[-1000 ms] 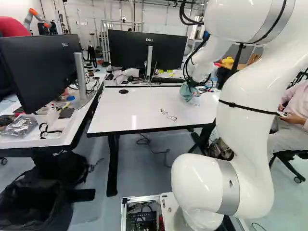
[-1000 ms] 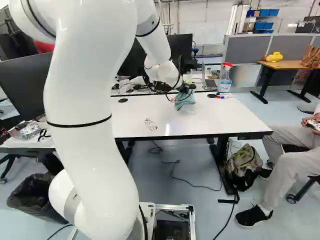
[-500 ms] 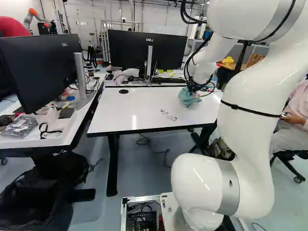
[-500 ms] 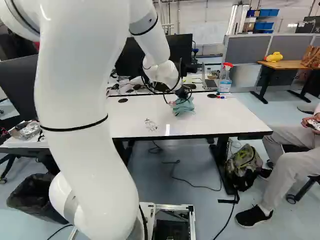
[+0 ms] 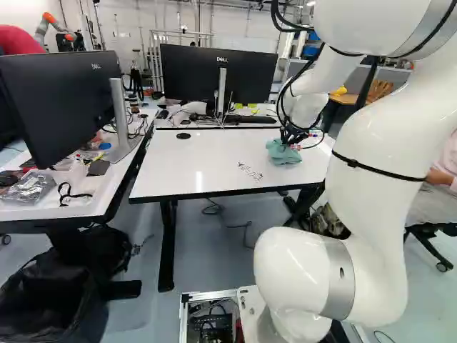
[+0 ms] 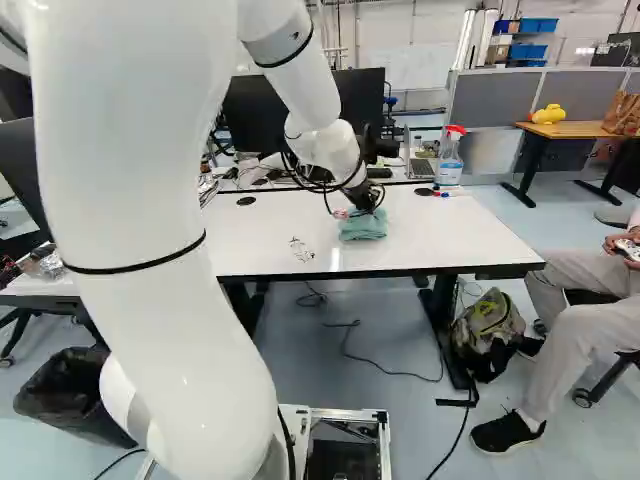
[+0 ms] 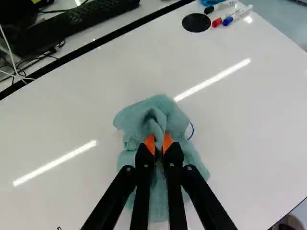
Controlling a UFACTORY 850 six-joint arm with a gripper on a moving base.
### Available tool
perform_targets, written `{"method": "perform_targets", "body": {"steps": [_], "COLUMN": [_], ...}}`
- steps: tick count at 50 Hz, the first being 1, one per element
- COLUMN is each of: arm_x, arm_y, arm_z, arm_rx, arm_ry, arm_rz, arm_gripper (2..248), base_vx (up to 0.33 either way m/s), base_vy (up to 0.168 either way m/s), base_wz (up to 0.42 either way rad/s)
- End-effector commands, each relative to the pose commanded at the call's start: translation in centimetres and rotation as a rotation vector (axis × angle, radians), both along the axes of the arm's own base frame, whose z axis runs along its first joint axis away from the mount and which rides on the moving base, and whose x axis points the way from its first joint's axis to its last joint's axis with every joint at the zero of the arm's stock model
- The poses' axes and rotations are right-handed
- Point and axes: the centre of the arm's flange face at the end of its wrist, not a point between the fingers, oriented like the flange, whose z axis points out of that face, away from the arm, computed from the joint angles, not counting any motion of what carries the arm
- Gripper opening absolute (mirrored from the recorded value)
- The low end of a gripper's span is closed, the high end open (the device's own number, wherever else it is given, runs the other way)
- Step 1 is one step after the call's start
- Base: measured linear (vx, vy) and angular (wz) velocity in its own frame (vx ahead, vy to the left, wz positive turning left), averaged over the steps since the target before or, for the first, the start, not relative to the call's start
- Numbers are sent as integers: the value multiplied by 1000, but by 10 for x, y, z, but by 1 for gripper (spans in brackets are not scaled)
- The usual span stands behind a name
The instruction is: Clean the table with the green towel
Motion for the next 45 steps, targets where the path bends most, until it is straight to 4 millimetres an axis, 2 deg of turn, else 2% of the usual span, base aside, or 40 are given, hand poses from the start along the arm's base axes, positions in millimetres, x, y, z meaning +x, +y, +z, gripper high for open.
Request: {"method": "perform_targets", "body": {"steps": [45], "arm_x": [1], "arm_y": [-47], "arm_z": [-3], "arm_rx": [25], "arm_ry": [30], "arm_rz": [-83], "arm_gripper": [38], "base_vx": [0], "base_vy": [0], "base_wz": [0]}}
